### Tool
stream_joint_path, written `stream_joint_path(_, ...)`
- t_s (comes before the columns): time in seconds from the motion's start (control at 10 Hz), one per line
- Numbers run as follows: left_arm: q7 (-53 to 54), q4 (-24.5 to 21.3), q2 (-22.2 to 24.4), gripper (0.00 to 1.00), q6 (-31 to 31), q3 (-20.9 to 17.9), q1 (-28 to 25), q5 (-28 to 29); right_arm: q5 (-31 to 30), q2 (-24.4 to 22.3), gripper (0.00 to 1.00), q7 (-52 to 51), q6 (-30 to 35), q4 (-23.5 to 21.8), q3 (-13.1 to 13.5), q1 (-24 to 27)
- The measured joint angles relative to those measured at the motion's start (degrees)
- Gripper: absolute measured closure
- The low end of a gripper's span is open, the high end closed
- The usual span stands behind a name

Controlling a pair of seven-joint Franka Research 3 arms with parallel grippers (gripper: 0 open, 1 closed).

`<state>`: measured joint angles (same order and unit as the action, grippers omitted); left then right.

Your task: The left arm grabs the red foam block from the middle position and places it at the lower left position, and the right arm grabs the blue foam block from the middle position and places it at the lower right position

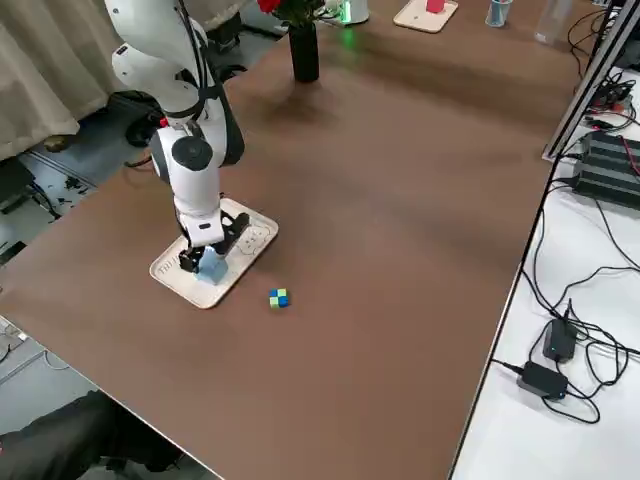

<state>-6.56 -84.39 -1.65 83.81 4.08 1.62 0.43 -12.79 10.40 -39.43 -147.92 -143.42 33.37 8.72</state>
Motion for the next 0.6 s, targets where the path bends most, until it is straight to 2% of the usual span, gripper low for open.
stream_joint_path(0.3,0.00,0.02,0.02,0.00,0.00,0.04,0.03,0.00,-0.09,-0.77,0.00,-2.91,1.85,1.58,0.00,-0.01)
stream_joint_path(0.4,0.00,0.01,0.02,0.00,0.00,0.08,0.10,0.00,-0.20,-1.42,0.00,-4.38,6.23,4.63,-0.05,-0.34)
stream_joint_path(0.6,0.00,0.02,0.02,0.00,-0.01,0.13,0.13,0.00,-0.31,-2.80,0.00,-4.94,18.74,15.57,-0.37,-4.46)
